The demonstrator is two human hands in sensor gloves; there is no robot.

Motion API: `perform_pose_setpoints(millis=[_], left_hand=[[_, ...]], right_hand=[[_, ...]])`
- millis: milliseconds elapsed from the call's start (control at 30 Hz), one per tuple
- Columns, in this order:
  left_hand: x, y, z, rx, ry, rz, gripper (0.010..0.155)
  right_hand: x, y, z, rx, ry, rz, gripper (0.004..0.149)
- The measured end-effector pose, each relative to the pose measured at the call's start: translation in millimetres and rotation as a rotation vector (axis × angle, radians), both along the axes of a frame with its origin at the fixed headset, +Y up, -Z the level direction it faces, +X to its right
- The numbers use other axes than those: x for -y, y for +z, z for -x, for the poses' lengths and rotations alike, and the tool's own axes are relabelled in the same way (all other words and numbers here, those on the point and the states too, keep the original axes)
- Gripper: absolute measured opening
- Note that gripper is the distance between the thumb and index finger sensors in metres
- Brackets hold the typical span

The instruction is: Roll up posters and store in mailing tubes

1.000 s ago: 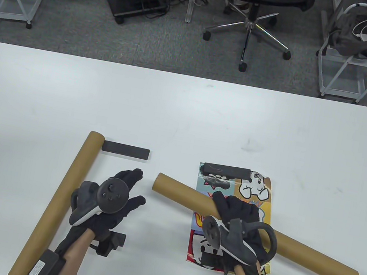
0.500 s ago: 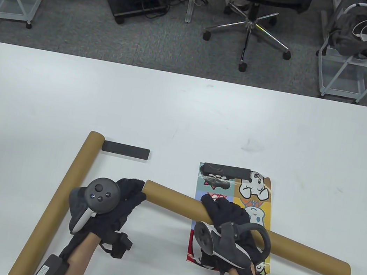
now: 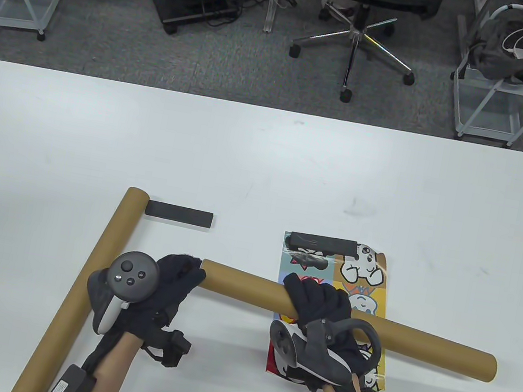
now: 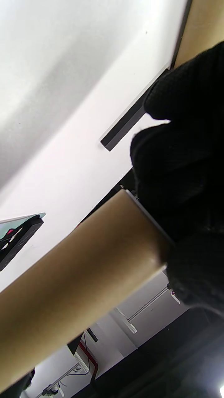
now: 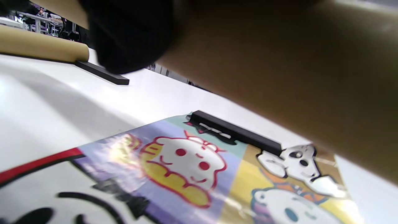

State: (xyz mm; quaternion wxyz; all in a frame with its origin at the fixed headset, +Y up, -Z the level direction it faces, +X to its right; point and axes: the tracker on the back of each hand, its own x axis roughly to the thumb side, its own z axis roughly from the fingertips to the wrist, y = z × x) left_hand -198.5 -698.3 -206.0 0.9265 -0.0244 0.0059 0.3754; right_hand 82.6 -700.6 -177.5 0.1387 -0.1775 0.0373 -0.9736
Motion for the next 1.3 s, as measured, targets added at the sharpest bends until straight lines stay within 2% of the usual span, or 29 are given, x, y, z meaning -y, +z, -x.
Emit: perform_pose_setpoints(millis=[100, 333, 567, 667, 767, 1000, 1200, 1300], left_hand=[[-0.4, -0.1, 0.3, 0.006, 0.024, 0.016, 0.045], [-0.1, -0.7, -1.6, 0.089, 0.033, 0.056, 0.044], [3.3, -1.0, -1.8, 0.046, 0.052, 0.06, 0.046], [2.3, -0.8, -0.1, 0.013, 0.025, 0.049, 0.049], [3.2, -1.4, 4.2, -0.002, 0.086, 0.084, 0.046], [4.5, -3.1, 5.5, 0.044, 0.097, 0.118, 0.043], [4.0, -2.6, 2.8, 0.05, 0.103, 0.126, 0.046], [6.4, -3.1, 3.1, 0.042, 0.131, 0.141, 0.047]], right_hand=[[-0.4, 2.3, 1.3, -0.009, 0.036, -0.05, 0.088], [3.6, -3.5, -2.9, 0.015, 0.039, 0.001, 0.084], [2.8, -1.5, -2.7, -0.006, 0.004, 0.047, 0.086], [3.1, -1.0, 0.0, -0.02, 0.013, 0.03, 0.087], [2.3, -0.4, 0.9, -0.018, 0.021, -0.009, 0.086], [-2.3, 1.2, 2.3, -0.014, 0.072, -0.002, 0.084], [1.8, -0.7, -0.3, -0.009, 0.033, 0.061, 0.088], [1.8, -0.3, 1.3, -0.018, 0.046, 0.057, 0.089]])
